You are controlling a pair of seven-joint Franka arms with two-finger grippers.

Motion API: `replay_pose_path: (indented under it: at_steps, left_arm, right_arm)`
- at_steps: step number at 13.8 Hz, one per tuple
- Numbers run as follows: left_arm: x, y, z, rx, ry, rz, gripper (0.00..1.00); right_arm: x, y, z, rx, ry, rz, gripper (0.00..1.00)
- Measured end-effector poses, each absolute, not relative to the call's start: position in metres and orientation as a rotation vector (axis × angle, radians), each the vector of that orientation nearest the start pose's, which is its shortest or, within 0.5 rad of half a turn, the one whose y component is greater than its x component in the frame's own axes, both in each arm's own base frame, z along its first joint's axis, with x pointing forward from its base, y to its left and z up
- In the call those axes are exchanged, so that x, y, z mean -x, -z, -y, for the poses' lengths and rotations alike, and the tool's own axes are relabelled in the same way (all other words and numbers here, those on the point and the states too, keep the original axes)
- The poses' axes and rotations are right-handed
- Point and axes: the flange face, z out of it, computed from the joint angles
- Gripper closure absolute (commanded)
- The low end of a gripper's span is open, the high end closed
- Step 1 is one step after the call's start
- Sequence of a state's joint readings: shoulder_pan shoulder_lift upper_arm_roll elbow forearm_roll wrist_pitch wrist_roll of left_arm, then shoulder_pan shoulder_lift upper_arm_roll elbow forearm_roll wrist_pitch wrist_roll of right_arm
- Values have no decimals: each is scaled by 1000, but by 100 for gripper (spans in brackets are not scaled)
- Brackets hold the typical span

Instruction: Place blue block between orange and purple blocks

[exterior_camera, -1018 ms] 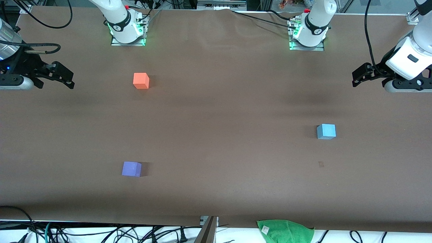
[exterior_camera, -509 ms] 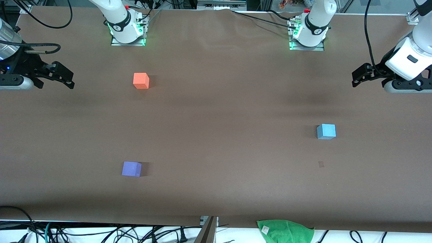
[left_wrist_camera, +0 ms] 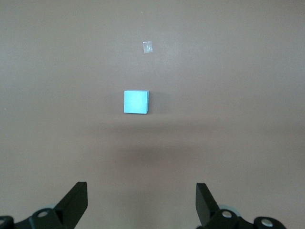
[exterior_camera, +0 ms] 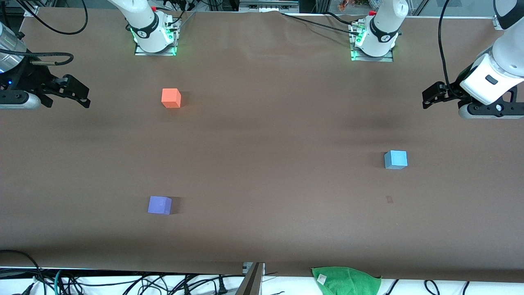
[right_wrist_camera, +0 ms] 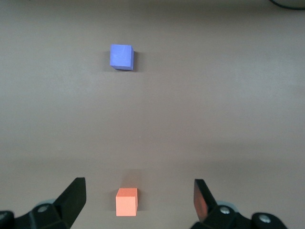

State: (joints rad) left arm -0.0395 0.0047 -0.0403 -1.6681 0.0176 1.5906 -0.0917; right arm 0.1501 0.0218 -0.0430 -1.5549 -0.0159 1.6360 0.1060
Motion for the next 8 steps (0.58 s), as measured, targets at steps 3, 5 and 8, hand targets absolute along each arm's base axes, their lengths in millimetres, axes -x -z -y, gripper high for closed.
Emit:
replay_pose_path:
  at_steps: [3, 5, 8]
  left_arm:
    - [-553, -575, 42, 3114, -138, 18, 0]
    - [-554, -573, 42, 3113, -143, 18, 0]
    - [-555, -572, 42, 3113, -147, 18, 0]
  right_arm:
    - [-565, -626, -59, 3151, 96, 3, 0]
    - [-565, -626, -59, 3151, 96, 3, 0]
    - [-565, -626, -59, 3151, 96, 3, 0]
